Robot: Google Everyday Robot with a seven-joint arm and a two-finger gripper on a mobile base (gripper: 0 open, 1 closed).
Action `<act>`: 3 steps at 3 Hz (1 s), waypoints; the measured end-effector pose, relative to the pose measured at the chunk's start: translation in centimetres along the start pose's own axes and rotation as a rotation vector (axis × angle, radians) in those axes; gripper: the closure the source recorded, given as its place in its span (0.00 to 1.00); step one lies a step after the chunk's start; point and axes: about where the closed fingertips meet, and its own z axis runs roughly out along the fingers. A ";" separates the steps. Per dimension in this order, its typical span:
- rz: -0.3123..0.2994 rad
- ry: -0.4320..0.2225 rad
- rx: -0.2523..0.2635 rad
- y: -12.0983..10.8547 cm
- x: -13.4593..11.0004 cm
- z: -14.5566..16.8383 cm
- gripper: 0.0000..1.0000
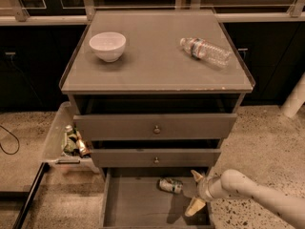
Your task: Pick 7up can from bottom drawer and place on counter
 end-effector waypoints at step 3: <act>0.048 -0.021 -0.012 -1.7 2.4 6.6 0.00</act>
Offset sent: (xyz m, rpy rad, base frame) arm 0.0315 0.0121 -0.0700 0.0419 0.0277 -0.0296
